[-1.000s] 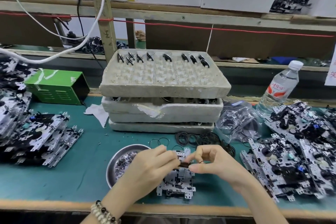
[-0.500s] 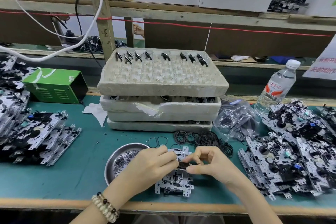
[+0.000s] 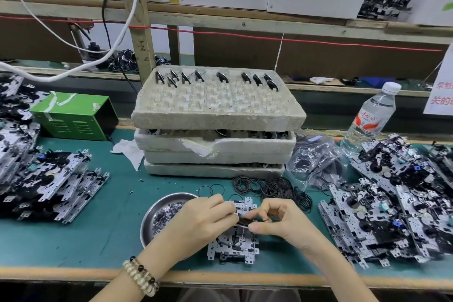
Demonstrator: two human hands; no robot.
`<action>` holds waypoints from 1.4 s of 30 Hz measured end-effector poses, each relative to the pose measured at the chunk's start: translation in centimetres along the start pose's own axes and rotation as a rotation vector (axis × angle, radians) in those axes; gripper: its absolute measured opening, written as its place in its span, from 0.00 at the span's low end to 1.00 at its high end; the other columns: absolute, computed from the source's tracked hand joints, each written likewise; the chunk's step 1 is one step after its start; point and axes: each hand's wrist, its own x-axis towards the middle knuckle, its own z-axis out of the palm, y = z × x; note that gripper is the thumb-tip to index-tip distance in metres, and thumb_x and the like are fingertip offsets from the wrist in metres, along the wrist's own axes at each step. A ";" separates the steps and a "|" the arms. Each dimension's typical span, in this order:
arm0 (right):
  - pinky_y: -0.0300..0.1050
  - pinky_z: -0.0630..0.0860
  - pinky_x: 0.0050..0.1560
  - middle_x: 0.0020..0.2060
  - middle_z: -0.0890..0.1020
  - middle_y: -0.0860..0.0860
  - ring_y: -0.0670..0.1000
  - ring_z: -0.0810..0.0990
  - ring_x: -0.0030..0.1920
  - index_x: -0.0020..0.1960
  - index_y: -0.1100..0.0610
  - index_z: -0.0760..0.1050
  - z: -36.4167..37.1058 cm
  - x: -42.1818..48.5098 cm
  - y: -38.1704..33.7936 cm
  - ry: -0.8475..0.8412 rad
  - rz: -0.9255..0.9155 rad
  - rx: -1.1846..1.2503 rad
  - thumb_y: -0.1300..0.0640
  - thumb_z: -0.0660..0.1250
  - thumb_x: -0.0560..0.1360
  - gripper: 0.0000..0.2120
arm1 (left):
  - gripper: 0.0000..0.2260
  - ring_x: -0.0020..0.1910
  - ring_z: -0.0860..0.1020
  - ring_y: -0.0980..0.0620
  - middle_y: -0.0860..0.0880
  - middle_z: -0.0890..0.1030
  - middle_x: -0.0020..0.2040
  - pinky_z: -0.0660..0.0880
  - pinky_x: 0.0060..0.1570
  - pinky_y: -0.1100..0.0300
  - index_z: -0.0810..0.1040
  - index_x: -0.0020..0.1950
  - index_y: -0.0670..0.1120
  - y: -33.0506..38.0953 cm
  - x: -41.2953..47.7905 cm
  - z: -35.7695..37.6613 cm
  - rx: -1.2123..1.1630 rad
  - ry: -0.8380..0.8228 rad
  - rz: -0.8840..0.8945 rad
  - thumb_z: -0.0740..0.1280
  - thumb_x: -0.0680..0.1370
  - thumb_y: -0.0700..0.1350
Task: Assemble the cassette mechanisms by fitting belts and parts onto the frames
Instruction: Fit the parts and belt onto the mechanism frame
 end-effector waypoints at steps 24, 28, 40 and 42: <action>0.41 0.70 0.53 0.47 0.83 0.31 0.42 0.76 0.51 0.33 0.44 0.73 1.5 -2.6 -0.6 0.185 -0.211 -0.441 0.47 0.80 0.61 0.15 | 0.26 0.42 0.71 0.57 0.59 0.73 0.42 0.61 0.51 0.60 0.77 0.50 0.51 -1.1 3.3 0.5 -0.285 -0.431 -0.482 0.44 0.81 0.63; 0.34 0.67 0.49 0.46 0.81 0.27 0.37 0.73 0.52 0.34 0.43 0.73 2.0 -3.1 -0.4 0.266 -0.228 -0.470 0.47 0.80 0.62 0.15 | 0.18 0.37 0.67 0.59 0.60 0.68 0.36 0.61 0.49 0.59 0.71 0.45 0.53 -0.9 3.7 0.7 -0.286 -0.378 -0.528 0.50 0.83 0.61; 0.33 0.66 0.46 0.42 0.83 0.31 0.36 0.75 0.51 0.29 0.47 0.70 0.9 -2.4 0.7 0.594 -0.255 -0.426 0.55 0.82 0.60 0.19 | 0.15 0.34 0.70 0.58 0.57 0.73 0.33 0.66 0.48 0.62 0.72 0.43 0.53 -0.2 3.5 0.2 -0.332 -0.324 -0.691 0.55 0.84 0.59; 0.37 0.68 0.48 0.41 0.83 0.33 0.37 0.78 0.51 0.29 0.48 0.70 0.1 -2.5 1.1 0.651 -0.241 -0.369 0.56 0.82 0.60 0.19 | 0.16 0.33 0.73 0.56 0.54 0.75 0.32 0.66 0.39 0.64 0.72 0.40 0.53 0.6 3.5 -0.5 -0.551 -0.297 -0.761 0.58 0.83 0.58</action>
